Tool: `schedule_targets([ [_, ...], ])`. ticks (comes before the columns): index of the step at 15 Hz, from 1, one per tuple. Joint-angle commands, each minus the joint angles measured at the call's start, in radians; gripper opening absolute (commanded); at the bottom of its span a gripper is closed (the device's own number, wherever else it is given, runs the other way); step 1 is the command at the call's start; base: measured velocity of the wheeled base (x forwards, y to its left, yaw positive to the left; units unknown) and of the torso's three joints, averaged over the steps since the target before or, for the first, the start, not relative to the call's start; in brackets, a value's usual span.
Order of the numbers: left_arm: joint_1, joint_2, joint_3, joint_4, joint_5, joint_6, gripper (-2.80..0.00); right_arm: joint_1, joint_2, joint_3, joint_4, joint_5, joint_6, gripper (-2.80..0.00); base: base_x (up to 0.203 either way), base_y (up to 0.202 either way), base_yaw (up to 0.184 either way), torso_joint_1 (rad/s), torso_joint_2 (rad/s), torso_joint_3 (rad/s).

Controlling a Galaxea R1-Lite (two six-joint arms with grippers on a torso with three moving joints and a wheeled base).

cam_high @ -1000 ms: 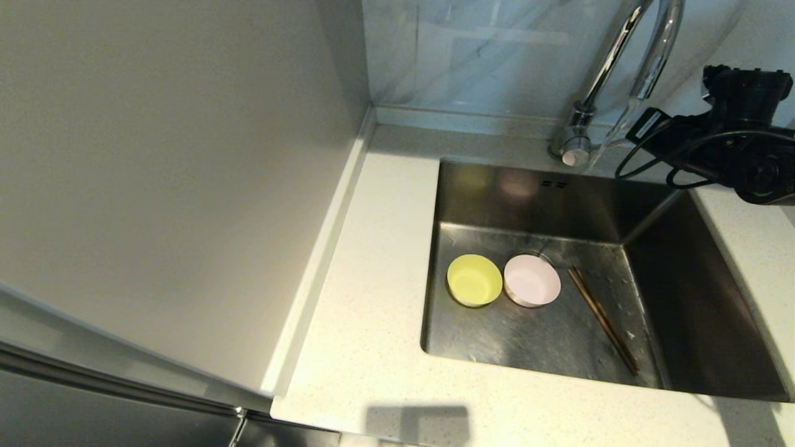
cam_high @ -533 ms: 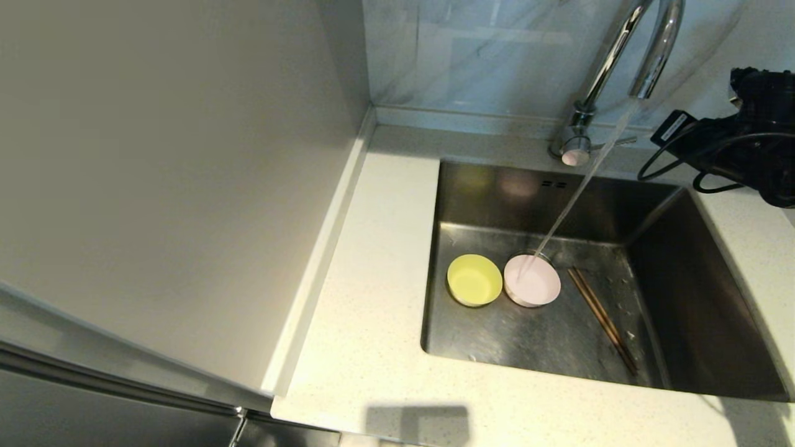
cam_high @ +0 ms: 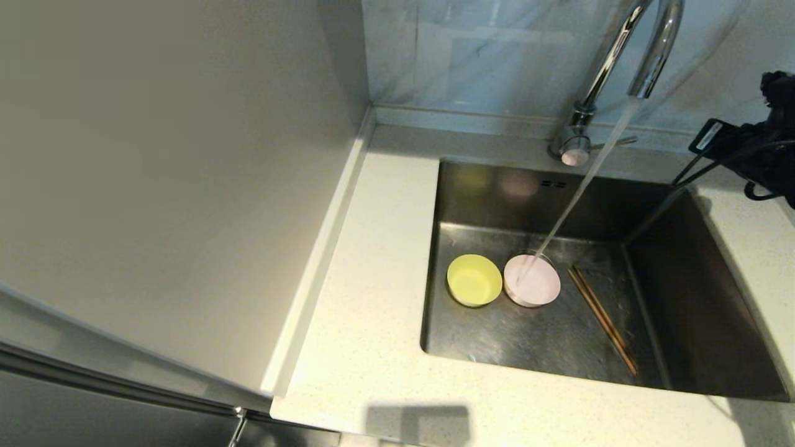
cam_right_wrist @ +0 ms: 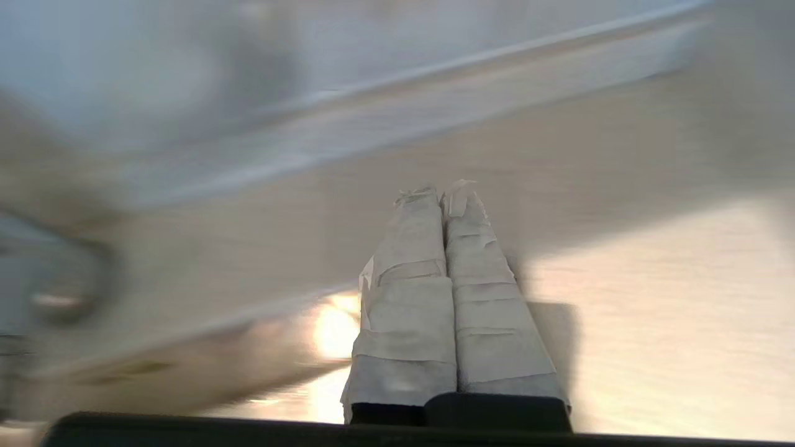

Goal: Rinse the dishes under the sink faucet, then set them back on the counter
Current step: Wait for the water to rinse the bowl

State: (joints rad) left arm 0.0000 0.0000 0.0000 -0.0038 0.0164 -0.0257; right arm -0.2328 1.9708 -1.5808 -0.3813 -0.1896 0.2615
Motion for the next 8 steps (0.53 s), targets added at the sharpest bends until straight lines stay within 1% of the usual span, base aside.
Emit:
schedule_targets([
  [1, 0.0, -0.003, 0.0, -0.001, 0.0, 0.0, -2.8, -0.028, -0.067, 0.077, -0.017, -0.013, -0.062, -2.8, 0.0, 0.0, 0.0, 0.0, 0.0, 0.0],
  [4, 0.0, -0.003, 0.0, -0.001, 0.0, 0.0, -2.8, -0.063, -0.181, 0.279, -0.072, -0.034, -0.211, -2.8, 0.0, 0.0, 0.0, 0.0, 0.0, 0.0],
  [6, 0.0, -0.003, 0.0, -0.001, 0.0, 0.0, -2.8, -0.07, -0.293, 0.405, -0.09, -0.07, -0.25, -2.8, 0.0, 0.0, 0.0, 0.0, 0.0, 0.0],
  [8, 0.0, -0.003, 0.0, -0.001, 0.0, 0.0, -2.8, -0.072, -0.401, 0.497, -0.087, -0.125, -0.264, -2.8, 0.0, 0.0, 0.0, 0.0, 0.0, 0.0],
])
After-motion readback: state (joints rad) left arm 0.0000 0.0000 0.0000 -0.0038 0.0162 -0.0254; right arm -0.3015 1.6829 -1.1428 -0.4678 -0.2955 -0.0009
